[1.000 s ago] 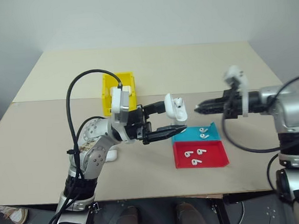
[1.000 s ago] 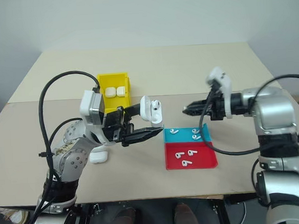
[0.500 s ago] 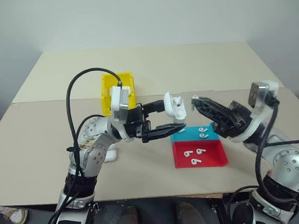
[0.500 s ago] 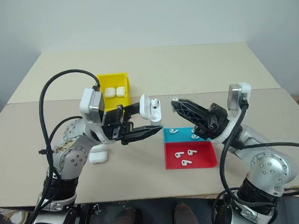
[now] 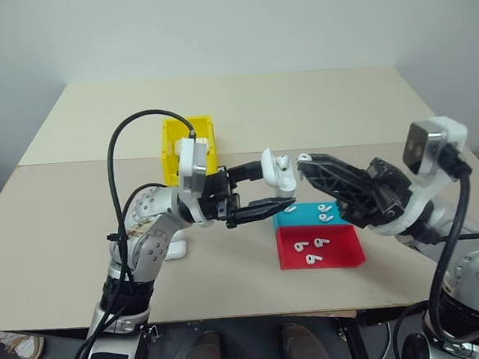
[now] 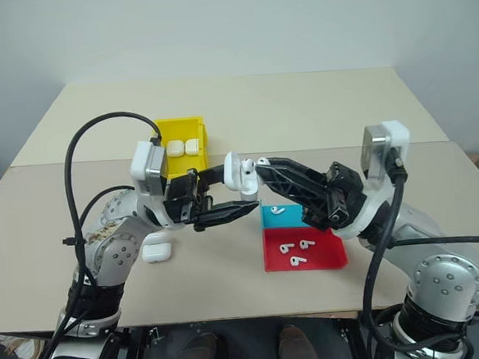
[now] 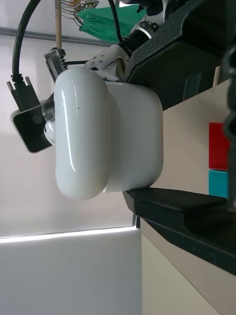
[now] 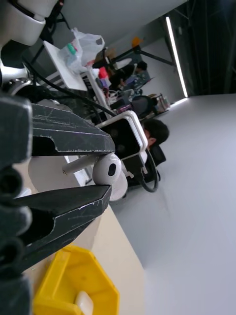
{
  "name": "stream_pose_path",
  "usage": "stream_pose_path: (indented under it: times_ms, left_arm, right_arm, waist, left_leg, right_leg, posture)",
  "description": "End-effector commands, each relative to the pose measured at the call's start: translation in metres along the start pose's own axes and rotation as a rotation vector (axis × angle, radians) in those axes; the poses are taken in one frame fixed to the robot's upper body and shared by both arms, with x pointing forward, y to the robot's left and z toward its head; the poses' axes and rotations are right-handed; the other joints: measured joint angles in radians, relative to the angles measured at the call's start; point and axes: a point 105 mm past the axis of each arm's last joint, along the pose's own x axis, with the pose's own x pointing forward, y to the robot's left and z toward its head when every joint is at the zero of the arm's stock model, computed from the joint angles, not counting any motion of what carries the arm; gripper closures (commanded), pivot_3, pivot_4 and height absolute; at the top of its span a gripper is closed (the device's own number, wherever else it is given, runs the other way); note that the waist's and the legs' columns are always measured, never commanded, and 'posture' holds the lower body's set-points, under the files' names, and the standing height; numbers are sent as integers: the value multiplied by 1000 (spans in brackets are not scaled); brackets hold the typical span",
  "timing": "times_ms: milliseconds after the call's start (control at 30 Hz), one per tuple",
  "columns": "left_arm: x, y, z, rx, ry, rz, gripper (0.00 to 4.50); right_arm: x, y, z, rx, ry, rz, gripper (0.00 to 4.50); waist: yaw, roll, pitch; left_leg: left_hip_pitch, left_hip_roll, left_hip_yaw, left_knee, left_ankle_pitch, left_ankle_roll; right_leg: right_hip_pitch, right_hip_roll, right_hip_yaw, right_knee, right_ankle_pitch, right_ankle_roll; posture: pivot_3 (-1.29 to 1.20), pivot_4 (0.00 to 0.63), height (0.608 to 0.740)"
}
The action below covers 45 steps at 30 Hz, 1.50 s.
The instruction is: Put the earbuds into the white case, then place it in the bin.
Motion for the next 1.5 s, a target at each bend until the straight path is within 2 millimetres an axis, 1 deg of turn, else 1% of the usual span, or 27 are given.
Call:
stream_pose_path:
  times_ms: [33,400,767,967,1267,1500]
  left_arm:
    - [5,-2,9,36,-14,-23,1737]
    - [5,-5,9,38,-9,-33,1737]
    - [6,-5,10,42,-14,-36,1737]
    - [6,-5,11,44,-18,-34,1737]
    - [6,-5,11,41,-18,-31,1737]
    - [6,-4,11,42,-21,-27,1737]
  right_arm:
    - [5,11,6,-44,-23,41,3827]
    - [12,18,2,-37,-8,79,3827]
    - [13,9,-7,-46,11,16,3827]
    - [15,8,-10,-50,21,8,3827]
    - [17,5,-19,-50,88,-3,3827]
    - [18,1,-22,-56,114,-20,3827]
  waist:
    - [0,0,0]
    - [3,0,0]
    - [3,0,0]
    - [4,0,0]
    - [4,0,0]
    - [4,0,0]
  left_leg:
    - [0,0,0,0,0,0]
    - [0,0,0,0,0,0]
    - [-1,0,0,0,0,0]
    - [-1,0,0,0,0,0]
    - [-1,0,0,0,0,0]
    - [-1,0,0,0,0,0]
  right_leg:
    - [0,0,0,0,0,0]
    - [0,0,0,-1,0,0]
    - [0,0,0,-1,0,0]
    - [0,0,0,-1,0,0]
    - [0,0,0,-1,0,0]
    - [0,0,0,-1,0,0]
  posture:
    - [0,150,740]
    - [0,150,740]
    - [0,150,740]
    - [0,150,740]
    - [0,150,740]
    - [0,150,740]
